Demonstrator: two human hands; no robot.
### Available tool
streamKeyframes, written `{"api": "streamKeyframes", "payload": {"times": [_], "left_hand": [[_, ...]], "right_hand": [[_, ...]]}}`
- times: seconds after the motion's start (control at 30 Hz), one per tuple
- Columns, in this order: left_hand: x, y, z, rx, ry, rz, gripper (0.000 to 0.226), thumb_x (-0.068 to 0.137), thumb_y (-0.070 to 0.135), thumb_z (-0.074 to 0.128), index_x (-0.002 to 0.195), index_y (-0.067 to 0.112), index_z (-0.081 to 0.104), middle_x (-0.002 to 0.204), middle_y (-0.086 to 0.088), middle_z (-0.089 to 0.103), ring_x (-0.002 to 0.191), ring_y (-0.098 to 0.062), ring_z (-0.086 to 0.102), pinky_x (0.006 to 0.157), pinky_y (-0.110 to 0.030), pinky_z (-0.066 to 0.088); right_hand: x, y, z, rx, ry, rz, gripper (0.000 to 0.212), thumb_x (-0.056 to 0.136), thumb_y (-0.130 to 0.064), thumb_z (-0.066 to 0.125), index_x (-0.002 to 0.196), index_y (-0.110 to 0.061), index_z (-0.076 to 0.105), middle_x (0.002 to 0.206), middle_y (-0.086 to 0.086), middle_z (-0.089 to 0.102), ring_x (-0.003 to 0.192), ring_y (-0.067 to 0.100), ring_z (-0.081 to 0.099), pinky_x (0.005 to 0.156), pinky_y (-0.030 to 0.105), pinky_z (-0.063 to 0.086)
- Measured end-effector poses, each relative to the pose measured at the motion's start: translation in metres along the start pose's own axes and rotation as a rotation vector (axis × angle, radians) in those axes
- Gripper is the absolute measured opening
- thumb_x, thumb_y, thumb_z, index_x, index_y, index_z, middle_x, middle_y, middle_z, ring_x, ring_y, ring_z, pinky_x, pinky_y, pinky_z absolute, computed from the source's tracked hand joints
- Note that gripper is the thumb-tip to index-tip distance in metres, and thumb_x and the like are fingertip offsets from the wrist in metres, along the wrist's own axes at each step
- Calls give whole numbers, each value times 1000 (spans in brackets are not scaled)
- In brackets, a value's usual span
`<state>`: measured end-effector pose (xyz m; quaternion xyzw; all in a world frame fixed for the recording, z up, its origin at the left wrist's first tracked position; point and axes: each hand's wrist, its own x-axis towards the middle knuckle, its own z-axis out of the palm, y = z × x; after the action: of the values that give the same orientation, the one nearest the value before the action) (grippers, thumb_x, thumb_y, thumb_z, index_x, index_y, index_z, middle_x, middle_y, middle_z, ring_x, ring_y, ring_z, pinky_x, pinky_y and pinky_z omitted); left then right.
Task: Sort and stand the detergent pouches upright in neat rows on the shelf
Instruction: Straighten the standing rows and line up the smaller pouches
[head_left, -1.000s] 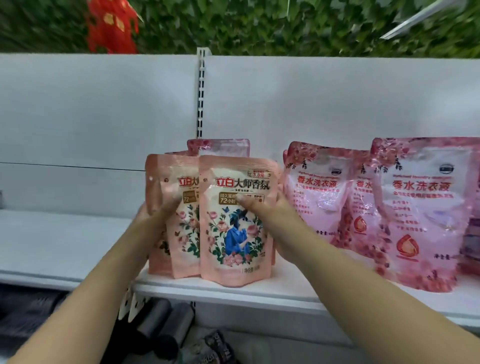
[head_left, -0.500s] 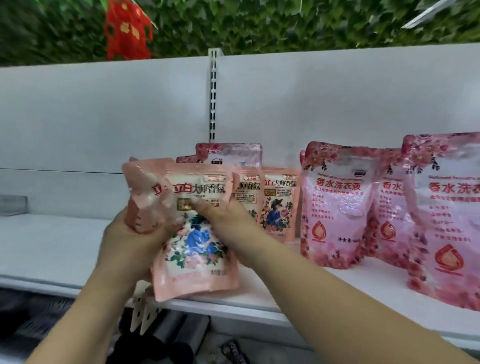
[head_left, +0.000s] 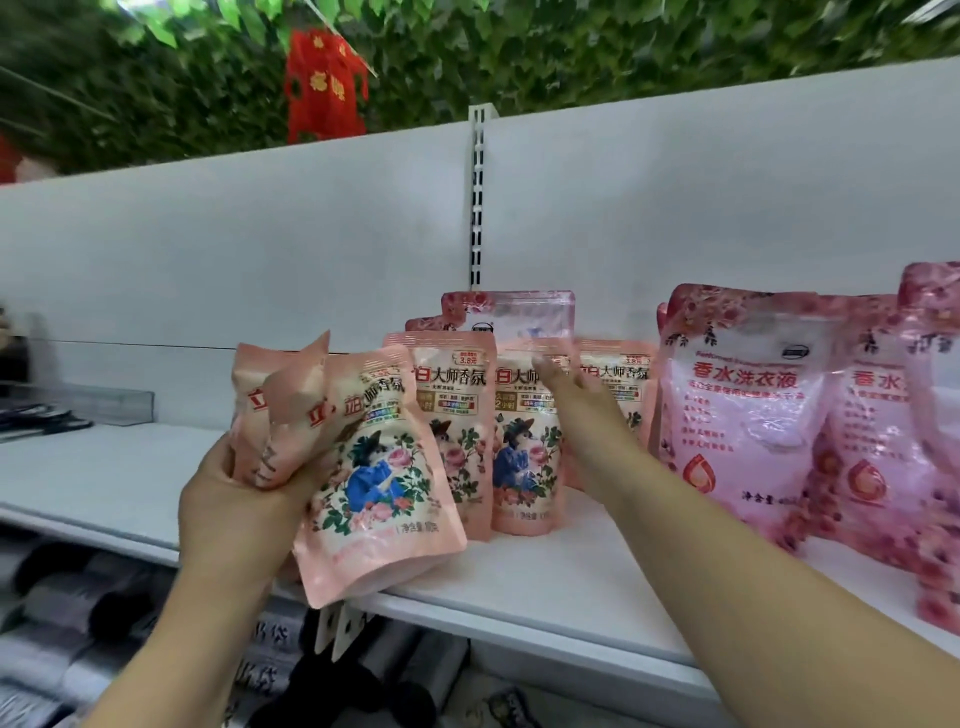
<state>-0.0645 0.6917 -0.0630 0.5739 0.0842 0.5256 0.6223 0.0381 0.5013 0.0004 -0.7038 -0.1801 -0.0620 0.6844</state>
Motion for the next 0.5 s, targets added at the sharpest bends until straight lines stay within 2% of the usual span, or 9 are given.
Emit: {"api": "streamKeyframes", "payload": {"times": [0.07, 0.1, 0.2, 0.27, 0.33, 0.4, 0.47, 0.5], "left_hand": [[1, 1, 2, -32, -27, -37, 33, 65, -4, 76, 81, 21, 62, 80, 3, 68, 73, -19, 63, 77, -39, 52], [1, 1, 4, -57, -46, -60, 32, 65, -7, 75, 79, 20, 62, 78, 2, 68, 72, -21, 63, 77, -40, 52], [2, 1, 10, -48, -109, -74, 32, 67, -9, 73, 81, 18, 63, 83, -5, 70, 79, -26, 65, 79, -45, 52], [1, 2, 13, -48, -130, -73, 31, 68, -9, 71, 82, 17, 63, 78, -2, 71, 80, -27, 65, 75, -42, 54], [1, 1, 12, -66, -131, -81, 30, 70, -8, 69, 81, 18, 62, 67, 6, 71, 72, -21, 65, 63, -34, 56], [1, 1, 12, -92, -144, -87, 29, 72, -9, 67, 81, 19, 62, 64, 10, 71, 62, -12, 66, 56, -27, 56], [0, 1, 11, -100, -152, -89, 29, 72, -8, 66, 82, 19, 61, 64, 10, 71, 56, -5, 65, 54, -23, 55], [0, 1, 11, -102, -154, -91, 29, 73, -8, 66, 82, 19, 61, 64, 10, 71, 55, -4, 65, 53, -22, 55]], "right_hand": [[-3, 2, 4, -47, -129, -5, 61, 90, -53, 42, 144, -34, 23, 154, 1, 19, 138, 31, 23, 108, 54, 22], [-5, 2, 7, -92, -160, -25, 60, 90, -55, 38, 144, -33, 24, 155, 0, 16, 139, 31, 21, 109, 56, 20], [-15, -1, 12, -213, -208, -66, 62, 93, -56, 25, 143, -19, 28, 155, -3, 8, 140, 30, 18, 112, 52, 16], [-20, 0, 13, -237, -215, -69, 66, 92, -58, 21, 142, -15, 28, 155, -1, 8, 140, 29, 17, 114, 53, 14], [-27, 3, 16, -353, -192, -116, 70, 87, -65, 14, 142, -24, 28, 156, 1, 2, 142, 30, 10, 115, 54, 11], [-31, 8, 22, -631, -199, -246, 76, 75, -73, 3, 141, -43, 23, 156, 2, -4, 143, 31, 3, 114, 55, 8], [-35, 13, 30, -736, -264, -347, 80, 71, -74, 0, 143, -45, 17, 154, 9, 13, 142, 30, 13, 113, 51, 17], [-40, 13, 33, -675, -340, -351, 78, 73, -73, 2, 144, -43, 15, 151, 9, 25, 140, 28, 22, 112, 46, 22]]}}
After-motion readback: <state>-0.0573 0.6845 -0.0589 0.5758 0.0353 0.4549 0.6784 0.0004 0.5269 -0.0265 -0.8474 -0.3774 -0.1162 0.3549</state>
